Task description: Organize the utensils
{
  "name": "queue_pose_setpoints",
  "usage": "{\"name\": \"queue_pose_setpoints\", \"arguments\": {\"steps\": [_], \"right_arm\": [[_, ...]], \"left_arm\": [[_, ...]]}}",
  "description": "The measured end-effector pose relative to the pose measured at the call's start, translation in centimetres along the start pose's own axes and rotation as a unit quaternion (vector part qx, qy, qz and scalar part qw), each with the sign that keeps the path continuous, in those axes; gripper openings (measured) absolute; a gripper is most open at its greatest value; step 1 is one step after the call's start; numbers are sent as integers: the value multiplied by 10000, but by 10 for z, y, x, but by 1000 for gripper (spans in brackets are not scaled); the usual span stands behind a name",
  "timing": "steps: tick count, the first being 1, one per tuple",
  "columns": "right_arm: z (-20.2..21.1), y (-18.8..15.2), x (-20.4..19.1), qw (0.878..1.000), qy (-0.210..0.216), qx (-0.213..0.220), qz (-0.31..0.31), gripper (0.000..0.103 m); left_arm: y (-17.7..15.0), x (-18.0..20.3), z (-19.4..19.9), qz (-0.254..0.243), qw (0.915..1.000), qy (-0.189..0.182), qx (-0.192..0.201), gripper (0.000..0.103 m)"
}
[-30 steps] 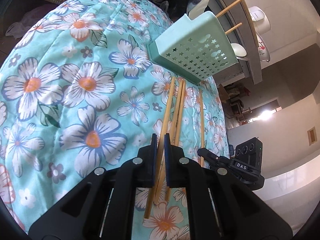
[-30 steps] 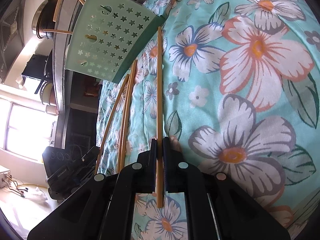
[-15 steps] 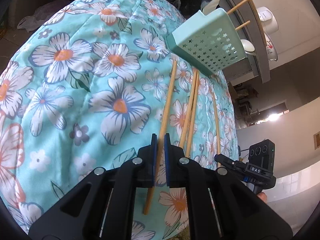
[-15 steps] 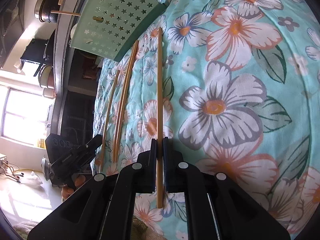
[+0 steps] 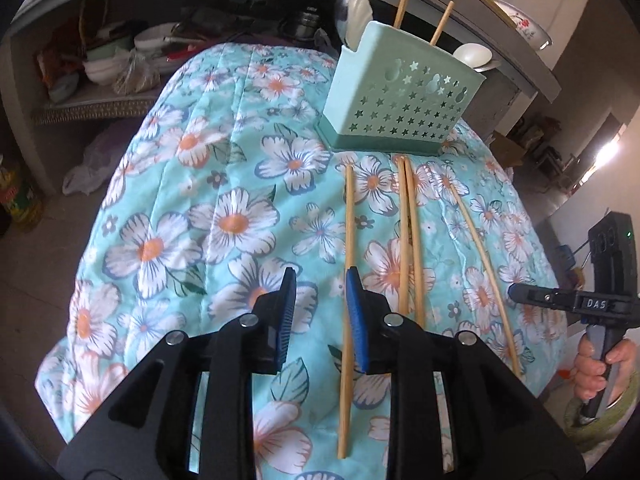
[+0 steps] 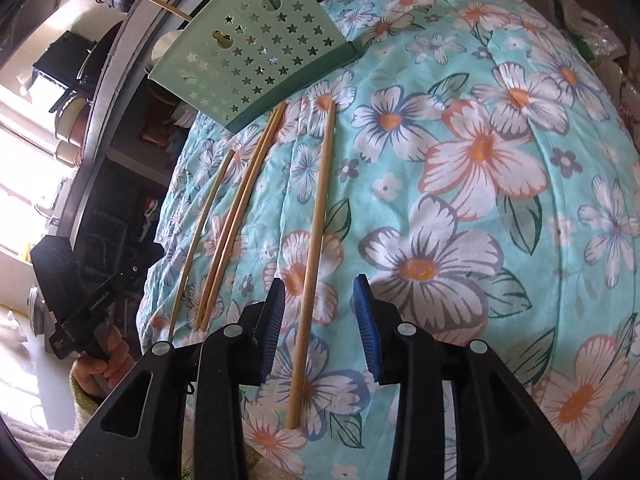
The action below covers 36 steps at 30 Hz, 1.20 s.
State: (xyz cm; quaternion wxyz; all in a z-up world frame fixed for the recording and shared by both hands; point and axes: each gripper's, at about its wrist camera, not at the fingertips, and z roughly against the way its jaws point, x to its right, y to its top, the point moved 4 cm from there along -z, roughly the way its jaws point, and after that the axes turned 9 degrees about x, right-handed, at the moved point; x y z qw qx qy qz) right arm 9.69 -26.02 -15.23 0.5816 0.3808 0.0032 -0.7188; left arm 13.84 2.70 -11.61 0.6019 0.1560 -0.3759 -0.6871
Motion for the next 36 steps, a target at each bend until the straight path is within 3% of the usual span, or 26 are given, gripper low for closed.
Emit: {"name": "queue_pose_setpoints", "arguments": {"steps": [4,8,14,19,30,36], "right_arm": [[1,14,-1,9991,-306,235,173,36],[7,29,-4,9945,-697,619,481,36],[9,41,-11,9815,-1314,1015,953,39],[8,53,-18,9775,-1319,1289,1022,40],[-16,55,-30,9647,-1673,1274,1584,40],[-33,61,-34,9666,-1540,1176,1675,40]], "left_arm": [[16,12,-8,-537,9984,165,51,26],[36,24,-23,-817,9966,104,54,26],[50,32,-56,-865,9958,-90,-278,26],[56,39,-74,-998,9941,-136,-390,26],[47,34,-119,-1213,9901,207,-681,26],[48,37,-123,-1345,9885,285,-625,26]]}}
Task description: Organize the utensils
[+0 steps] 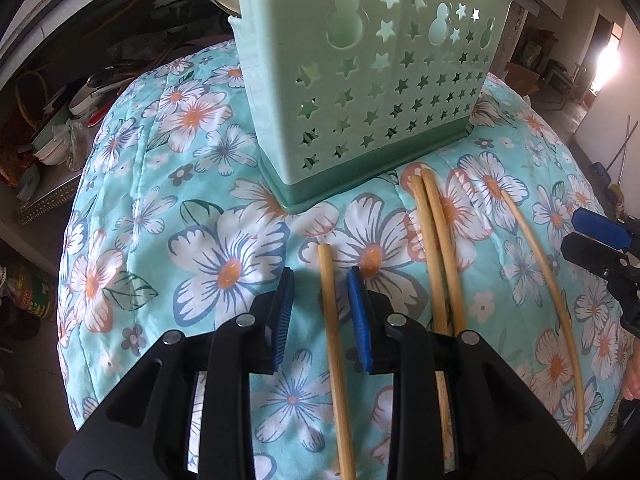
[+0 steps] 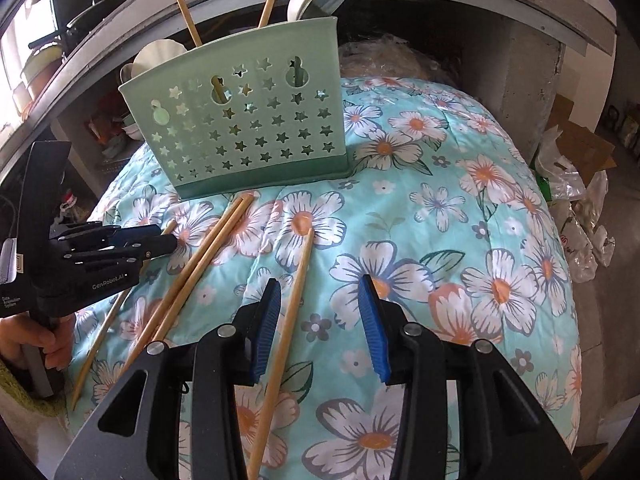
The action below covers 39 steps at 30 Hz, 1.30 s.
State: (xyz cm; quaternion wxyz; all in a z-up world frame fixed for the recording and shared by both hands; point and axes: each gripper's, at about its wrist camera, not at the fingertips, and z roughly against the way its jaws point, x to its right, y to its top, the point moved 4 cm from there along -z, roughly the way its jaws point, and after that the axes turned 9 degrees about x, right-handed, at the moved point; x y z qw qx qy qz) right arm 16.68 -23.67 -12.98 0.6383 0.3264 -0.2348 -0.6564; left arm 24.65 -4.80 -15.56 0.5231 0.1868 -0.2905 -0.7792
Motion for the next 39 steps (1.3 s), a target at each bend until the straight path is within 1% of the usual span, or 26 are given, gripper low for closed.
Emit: {"name": "queue_pose_setpoints", "arguments": {"steps": [5,8,11,14,22,29,34,39], "right_arm": [[-17,5,-1,9993,286,-206,-109,40],[-26,8,2,9986,381,-330,-184,38],[-34,8,1,9979,420,-469,-168,36],[-43,6,-2,9977,365,-570,-99,33],[-48,4,-2,9977,266,-622,-69,21],[-50,5,-2,9976,247,-640,-48,18],[-51,5,-4,9976,265,-636,-44,12],[-51,5,-5,9977,280,-617,-39,11]], "left_arm": [[3,3,-4,-119,9999,88,25,26],[4,4,-4,-161,9998,131,44,26],[3,5,-3,-161,9998,143,52,25],[2,5,-2,-174,9997,153,58,25],[1,4,0,-187,9997,164,64,25],[1,4,0,-194,9997,157,65,25],[1,6,1,-206,9996,164,64,25],[1,6,1,-216,9996,182,62,25]]}}
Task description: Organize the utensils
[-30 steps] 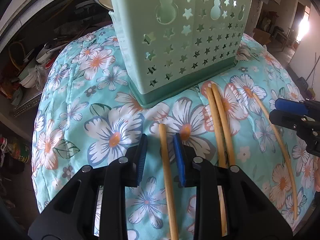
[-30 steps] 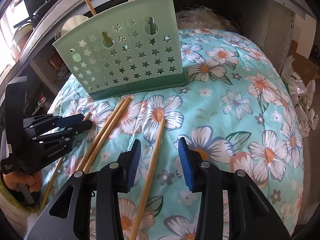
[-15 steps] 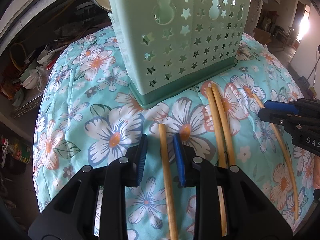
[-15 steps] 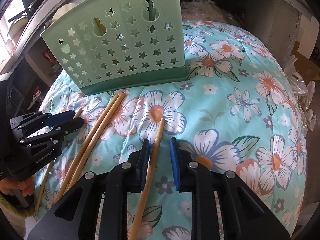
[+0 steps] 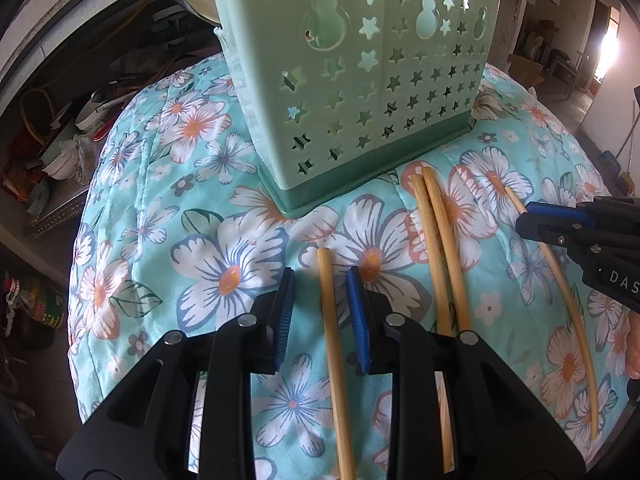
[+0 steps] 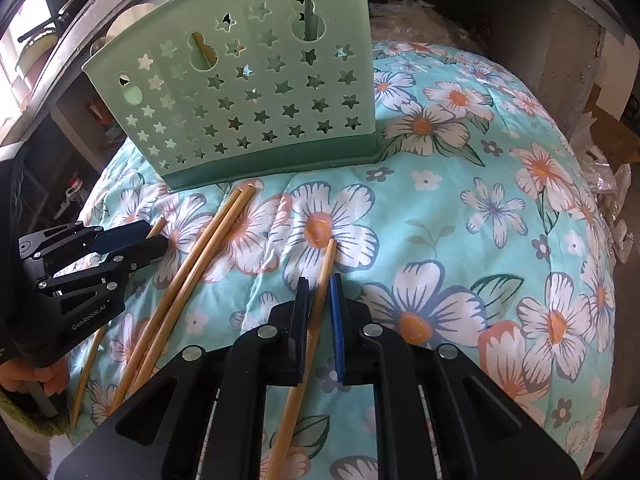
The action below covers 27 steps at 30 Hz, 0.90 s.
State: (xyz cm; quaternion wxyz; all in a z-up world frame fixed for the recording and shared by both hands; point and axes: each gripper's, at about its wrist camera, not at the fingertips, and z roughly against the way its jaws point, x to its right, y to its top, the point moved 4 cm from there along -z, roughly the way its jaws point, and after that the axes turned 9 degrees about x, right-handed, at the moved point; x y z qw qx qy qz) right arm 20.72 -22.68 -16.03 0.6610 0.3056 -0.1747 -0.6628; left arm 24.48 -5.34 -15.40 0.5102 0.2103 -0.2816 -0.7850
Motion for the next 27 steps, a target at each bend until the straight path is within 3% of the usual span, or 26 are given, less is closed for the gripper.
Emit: {"name": "queue_pose_setpoints", "arguments": {"steps": [27], "right_arm": [[7,0,7,9995,218,70,-195,8]], "left_arm": [[0,9,4,-430,9977,510,93,25]]}}
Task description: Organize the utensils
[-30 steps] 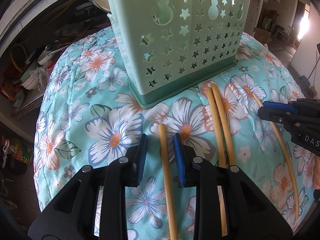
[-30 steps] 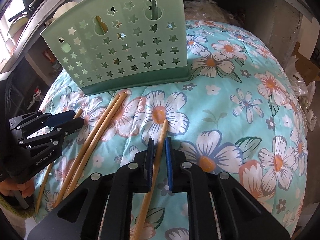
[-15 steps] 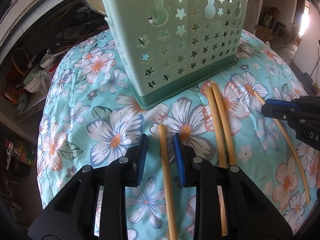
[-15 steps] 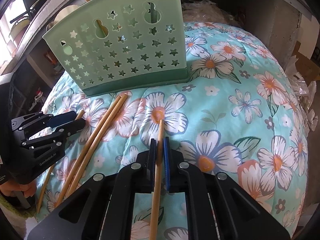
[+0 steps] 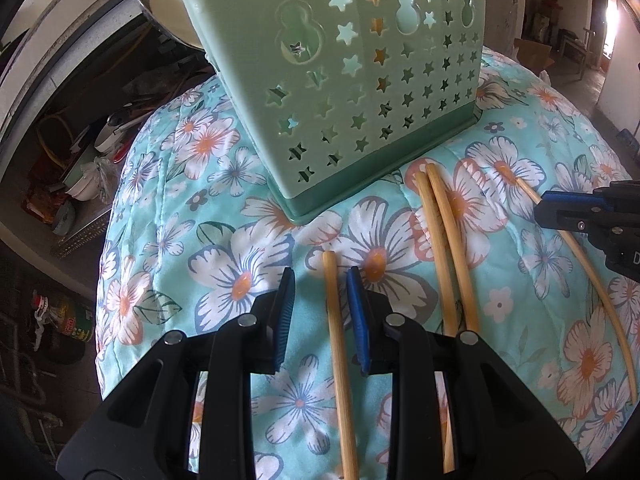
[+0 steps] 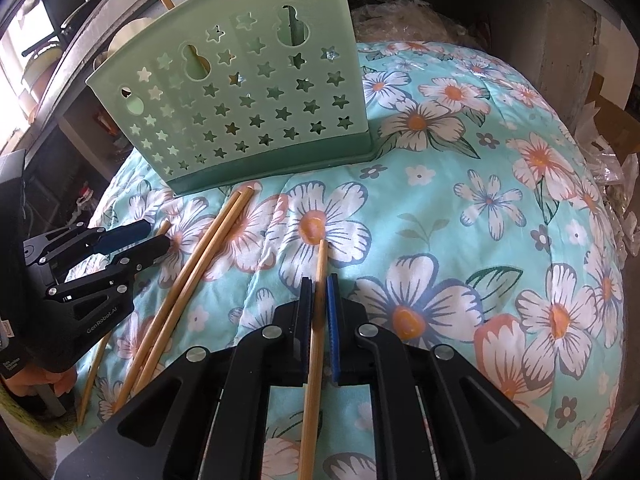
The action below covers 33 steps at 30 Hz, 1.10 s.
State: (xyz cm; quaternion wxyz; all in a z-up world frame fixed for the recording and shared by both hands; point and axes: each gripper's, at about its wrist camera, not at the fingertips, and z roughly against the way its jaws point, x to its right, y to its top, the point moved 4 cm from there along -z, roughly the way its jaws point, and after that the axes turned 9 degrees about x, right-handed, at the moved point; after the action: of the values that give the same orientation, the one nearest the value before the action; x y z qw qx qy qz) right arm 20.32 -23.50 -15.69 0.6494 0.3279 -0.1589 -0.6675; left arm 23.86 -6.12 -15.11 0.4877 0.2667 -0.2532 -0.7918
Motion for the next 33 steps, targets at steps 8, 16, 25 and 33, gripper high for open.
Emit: {"name": "queue_pose_setpoints", "arguments": {"steps": [8,16,25,33], "right_arm": [[0,0,2,9999,97,-2,-87,8],[0,-1,6,9994,237,7,-249,8],[-1,1,5,9994,301,-78,-169,9],[-7,7,4,9994,278,-193,-71,9]], "left_arm": [[2,-15,12,572,9965,-617,31,25],[0,-15,-3,648,9942,-809,-293,25],[7,-8,-16,504,9964,-557,-406,17],[9,2,-14,382,9977,-420,-364,6]]}}
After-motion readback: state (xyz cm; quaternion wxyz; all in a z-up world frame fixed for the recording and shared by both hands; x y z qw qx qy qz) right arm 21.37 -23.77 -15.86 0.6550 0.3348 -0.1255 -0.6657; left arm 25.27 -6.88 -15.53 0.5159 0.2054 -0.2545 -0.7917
